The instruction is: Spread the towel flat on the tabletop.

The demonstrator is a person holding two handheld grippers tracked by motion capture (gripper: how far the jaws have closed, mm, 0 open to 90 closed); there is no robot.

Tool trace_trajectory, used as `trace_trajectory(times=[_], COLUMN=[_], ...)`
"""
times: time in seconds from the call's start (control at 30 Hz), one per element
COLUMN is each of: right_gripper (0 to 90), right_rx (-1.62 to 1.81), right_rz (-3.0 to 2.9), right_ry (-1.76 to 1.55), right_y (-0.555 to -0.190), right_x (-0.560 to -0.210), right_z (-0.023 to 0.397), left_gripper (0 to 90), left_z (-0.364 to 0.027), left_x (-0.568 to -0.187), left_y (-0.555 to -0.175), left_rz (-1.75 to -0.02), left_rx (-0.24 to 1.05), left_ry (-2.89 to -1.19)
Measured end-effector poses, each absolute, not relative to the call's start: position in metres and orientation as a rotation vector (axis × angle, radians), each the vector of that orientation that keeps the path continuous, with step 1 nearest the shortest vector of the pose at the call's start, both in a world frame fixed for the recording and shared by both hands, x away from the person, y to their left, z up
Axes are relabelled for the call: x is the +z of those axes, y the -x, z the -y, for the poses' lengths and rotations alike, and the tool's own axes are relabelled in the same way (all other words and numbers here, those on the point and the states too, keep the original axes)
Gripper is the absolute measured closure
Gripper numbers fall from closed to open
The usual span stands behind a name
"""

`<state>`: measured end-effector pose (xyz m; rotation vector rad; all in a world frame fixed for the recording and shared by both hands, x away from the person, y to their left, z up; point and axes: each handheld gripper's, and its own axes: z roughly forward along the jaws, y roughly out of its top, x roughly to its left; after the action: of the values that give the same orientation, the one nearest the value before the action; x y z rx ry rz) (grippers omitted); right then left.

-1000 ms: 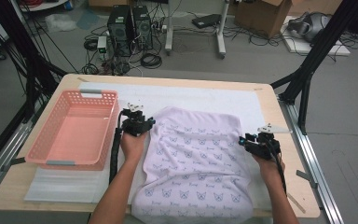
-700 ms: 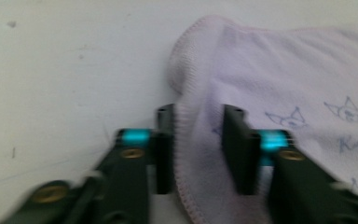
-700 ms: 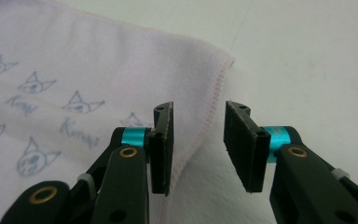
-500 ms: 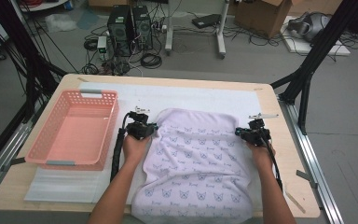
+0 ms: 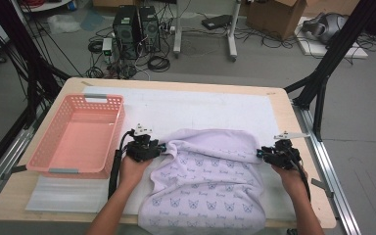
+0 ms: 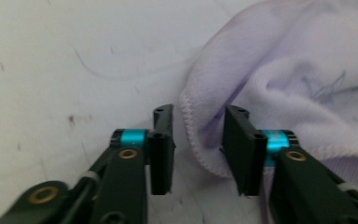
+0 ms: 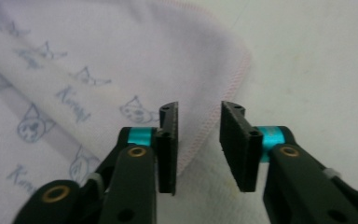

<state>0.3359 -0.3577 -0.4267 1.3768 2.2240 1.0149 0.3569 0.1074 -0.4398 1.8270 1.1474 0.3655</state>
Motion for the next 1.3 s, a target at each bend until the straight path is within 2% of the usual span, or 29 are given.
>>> trace_trajectory(times=[0.2,0.37,0.5,0.63,0.7,0.87,0.97,1.03,1.07,1.17,1.3], right_gripper=[64.0,63.9,63.4,63.4,63.4,63.3,63.3,63.3,63.3,63.3,63.3], right_rx=[1.069,1.069,1.068,1.072,1.073,1.078,1.084,1.083,1.084,1.084,1.085], right_rz=[-2.152,-2.176,-2.185,-2.192,-2.193,-2.193,-2.189,-2.189,-2.191,-2.197,-2.193], right_ry=[-1.359,-1.326,-1.312,-1.310,-1.305,-1.300,-1.314,-1.313,-1.318,-1.307,-1.305], right_y=[-0.338,-0.338,-0.338,-0.338,-0.337,-0.337,-0.336,-0.336,-0.336,-0.336,-0.335], right_x=[-0.421,-0.421,-0.422,-0.422,-0.422,-0.422,-0.423,-0.424,-0.424,-0.425,-0.425], right_z=[0.360,0.355,0.354,0.353,0.353,0.352,0.352,0.352,0.351,0.350,0.349], left_gripper=[56.2,64.7,66.2,60.5,54.2,51.0,60.1,78.0,80.8,83.6,84.7], left_z=[-0.107,-0.104,-0.095,-0.080,-0.073,-0.059,-0.055,-0.052,-0.051,-0.056,-0.075], left_x=[-0.427,-0.430,-0.441,-0.449,-0.448,-0.450,-0.450,-0.450,-0.449,-0.446,-0.436], left_y=[-0.382,-0.407,-0.415,-0.412,-0.409,-0.402,-0.399,-0.396,-0.395,-0.397,-0.403], left_rz=[-1.156,-1.213,-1.230,-1.196,-1.169,-1.081,-1.040,-1.002,-1.006,-1.076,-1.196], left_rx=[0.372,0.380,0.322,0.252,0.256,0.318,0.343,0.327,0.336,0.364,0.535], left_ry=[-1.722,-1.738,-1.800,-1.872,-1.881,-1.964,-1.993,-1.998,-1.998,-1.961,-1.818])
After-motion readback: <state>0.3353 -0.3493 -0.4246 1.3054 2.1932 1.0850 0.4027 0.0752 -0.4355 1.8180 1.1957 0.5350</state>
